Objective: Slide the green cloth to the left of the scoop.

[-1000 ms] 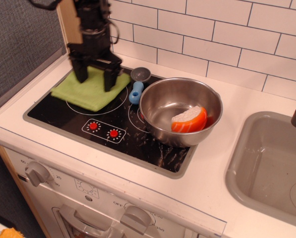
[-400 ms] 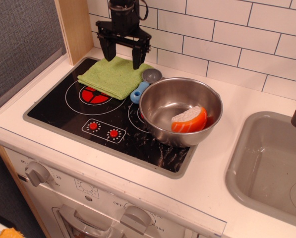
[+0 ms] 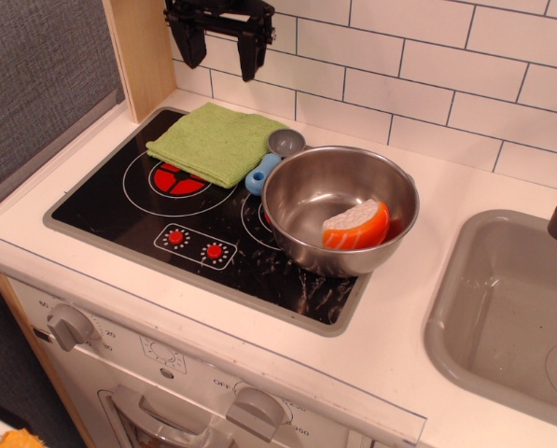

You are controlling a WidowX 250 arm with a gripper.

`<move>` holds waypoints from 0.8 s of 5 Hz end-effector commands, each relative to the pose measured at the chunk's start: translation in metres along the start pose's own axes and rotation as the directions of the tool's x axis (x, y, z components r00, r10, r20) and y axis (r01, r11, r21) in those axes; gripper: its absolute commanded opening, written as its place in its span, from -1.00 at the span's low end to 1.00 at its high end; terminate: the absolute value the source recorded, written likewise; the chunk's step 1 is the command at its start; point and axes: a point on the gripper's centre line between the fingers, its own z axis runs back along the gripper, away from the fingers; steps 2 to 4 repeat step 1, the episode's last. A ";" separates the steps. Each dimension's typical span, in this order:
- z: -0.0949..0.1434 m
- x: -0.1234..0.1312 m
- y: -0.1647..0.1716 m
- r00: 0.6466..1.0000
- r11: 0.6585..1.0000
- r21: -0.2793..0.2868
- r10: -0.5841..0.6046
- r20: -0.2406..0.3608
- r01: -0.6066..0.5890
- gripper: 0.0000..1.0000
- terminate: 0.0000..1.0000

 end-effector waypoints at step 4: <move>0.037 0.006 0.001 0.997 1.000 0.018 -0.002 0.078 0.000 1.00 1.00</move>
